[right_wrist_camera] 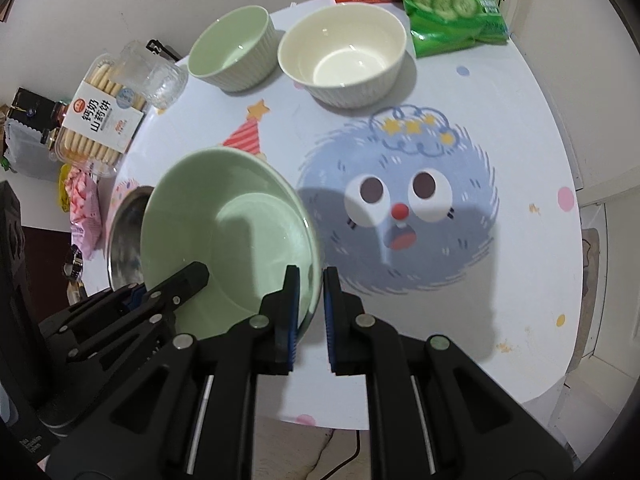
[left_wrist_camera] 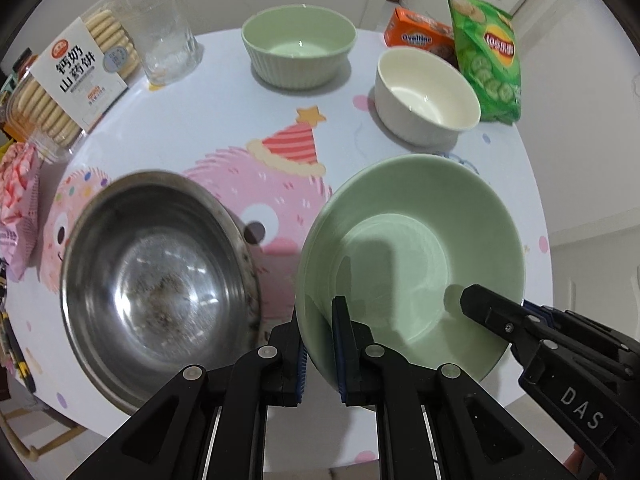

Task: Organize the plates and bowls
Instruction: 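Carry both green bowls toward the steel bowl stack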

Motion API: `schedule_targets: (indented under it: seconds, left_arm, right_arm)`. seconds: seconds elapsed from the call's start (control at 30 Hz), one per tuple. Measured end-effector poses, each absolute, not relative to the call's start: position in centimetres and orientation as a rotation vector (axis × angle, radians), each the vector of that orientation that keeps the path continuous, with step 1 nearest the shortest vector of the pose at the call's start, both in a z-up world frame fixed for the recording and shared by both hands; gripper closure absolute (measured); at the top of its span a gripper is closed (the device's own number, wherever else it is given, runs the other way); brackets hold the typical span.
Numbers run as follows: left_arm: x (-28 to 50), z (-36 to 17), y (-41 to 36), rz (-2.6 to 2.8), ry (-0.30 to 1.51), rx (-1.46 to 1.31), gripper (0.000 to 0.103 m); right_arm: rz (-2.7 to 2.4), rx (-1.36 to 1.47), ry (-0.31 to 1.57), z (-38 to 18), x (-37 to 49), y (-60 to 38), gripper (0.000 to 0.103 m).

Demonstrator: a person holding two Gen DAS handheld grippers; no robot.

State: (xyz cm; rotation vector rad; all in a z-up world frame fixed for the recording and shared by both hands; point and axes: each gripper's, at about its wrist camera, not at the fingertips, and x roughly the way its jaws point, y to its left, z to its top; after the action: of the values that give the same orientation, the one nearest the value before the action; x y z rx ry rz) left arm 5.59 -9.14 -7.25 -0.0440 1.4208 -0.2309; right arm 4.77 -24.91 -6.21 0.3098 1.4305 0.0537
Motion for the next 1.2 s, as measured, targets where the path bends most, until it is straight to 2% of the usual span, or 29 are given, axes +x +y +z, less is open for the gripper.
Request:
schedule_targets:
  seconds: [0.6, 1.13, 1.2]
  left_arm:
    - [2.9, -12.2, -10.3, -0.226, 1.468, -0.082, 0.092]
    - [2.4, -12.2, -11.6, -0.185, 1.428, -0.019, 0.091]
    - [2.3, -12.0, -11.7, -0.172, 1.426, -0.023, 0.089]
  right_arm:
    - [0.057, 0.292, 1.473, -10.3, 2.2, -26.6, 0.089]
    - [0.092, 0.286, 1.462, -10.5, 2.0, -27.2, 0.088]
    - [0.092, 0.273, 1.447, -10.0, 2.0, -27.3, 0.086]
